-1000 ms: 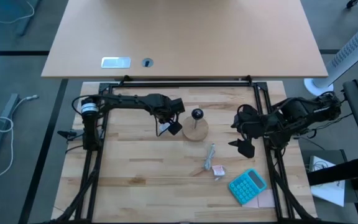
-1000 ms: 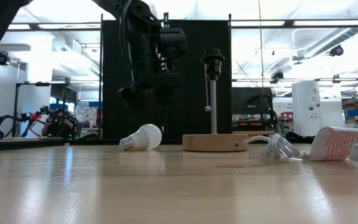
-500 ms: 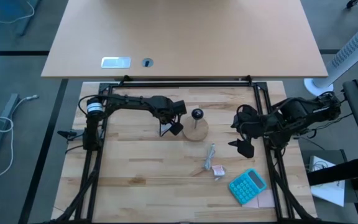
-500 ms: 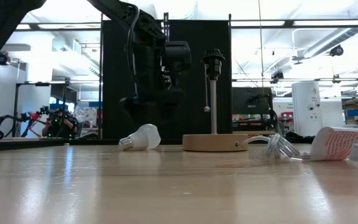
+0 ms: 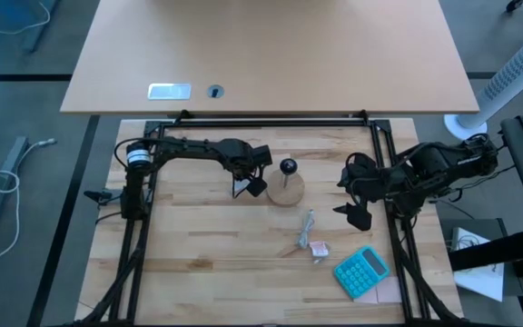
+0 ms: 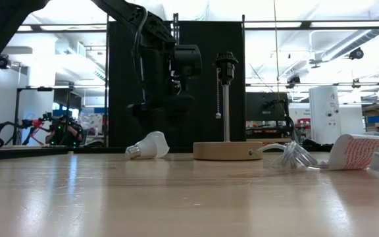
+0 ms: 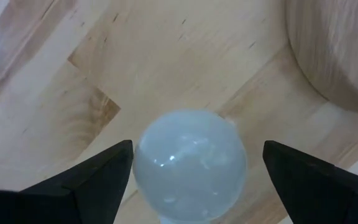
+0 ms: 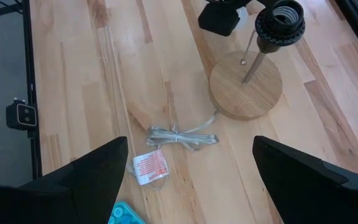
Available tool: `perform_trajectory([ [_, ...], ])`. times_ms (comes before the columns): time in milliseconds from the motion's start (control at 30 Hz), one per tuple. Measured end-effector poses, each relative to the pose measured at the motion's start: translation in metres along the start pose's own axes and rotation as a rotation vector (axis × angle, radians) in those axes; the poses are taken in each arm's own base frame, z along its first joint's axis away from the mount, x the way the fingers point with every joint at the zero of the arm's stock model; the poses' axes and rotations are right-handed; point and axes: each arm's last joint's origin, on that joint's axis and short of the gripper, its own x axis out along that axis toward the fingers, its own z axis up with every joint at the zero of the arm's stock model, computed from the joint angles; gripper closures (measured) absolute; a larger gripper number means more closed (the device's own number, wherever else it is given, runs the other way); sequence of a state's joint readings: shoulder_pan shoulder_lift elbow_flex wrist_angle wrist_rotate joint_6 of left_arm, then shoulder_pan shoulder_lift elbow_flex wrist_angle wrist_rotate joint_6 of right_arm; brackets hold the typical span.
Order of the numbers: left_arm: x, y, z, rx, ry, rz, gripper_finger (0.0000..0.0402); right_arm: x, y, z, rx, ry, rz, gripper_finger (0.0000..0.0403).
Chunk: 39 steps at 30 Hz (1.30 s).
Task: Screw lightbulb
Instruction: Insert the lightbulb into the lamp
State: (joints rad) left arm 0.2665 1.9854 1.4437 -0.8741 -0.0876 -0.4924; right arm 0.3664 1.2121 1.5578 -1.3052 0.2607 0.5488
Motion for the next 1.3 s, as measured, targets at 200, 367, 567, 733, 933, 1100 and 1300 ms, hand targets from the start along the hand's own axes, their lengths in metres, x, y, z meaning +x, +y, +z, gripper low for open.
perform_trajectory([
  [200, 0.0, 0.0, 0.0, -0.008, 0.004, -0.006, 0.0041, 0.0, 0.0, 0.0, 0.049, 0.001, 0.001, 0.0061],
  [367, 0.0, 0.0, 0.0, 0.001, 0.005, -0.007, 0.0038, 0.0, 0.0, 0.0, 0.021, 0.004, 0.008, 0.0061],
  [567, 0.0, 0.001, -0.002, 0.043, 0.029, 0.002, 0.0038, 0.0, 0.0, 0.0, 0.01, 0.003, 0.007, 0.0061],
  [733, 0.0, 0.001, -0.003, 0.048, 0.036, -0.006, 0.0038, 0.0, 0.0, 0.0, 0.014, 0.0, 0.003, 0.0061],
  [933, 0.015, 0.0, -0.003, 0.05, 0.071, 0.012, 0.0038, 0.0, 0.0, 0.0, 0.014, -0.001, 0.001, 0.0061],
  [1100, 0.018, 0.0, -0.003, 0.045, 0.068, 0.017, 0.0038, 0.0, 0.0, 0.0, 0.014, -0.001, 0.001, 0.0061],
  [1300, 0.017, 0.0, -0.001, 0.038, 0.04, 0.042, 0.0042, 0.0, 0.0, 0.0, 0.014, -0.001, 0.001, 0.0061],
])
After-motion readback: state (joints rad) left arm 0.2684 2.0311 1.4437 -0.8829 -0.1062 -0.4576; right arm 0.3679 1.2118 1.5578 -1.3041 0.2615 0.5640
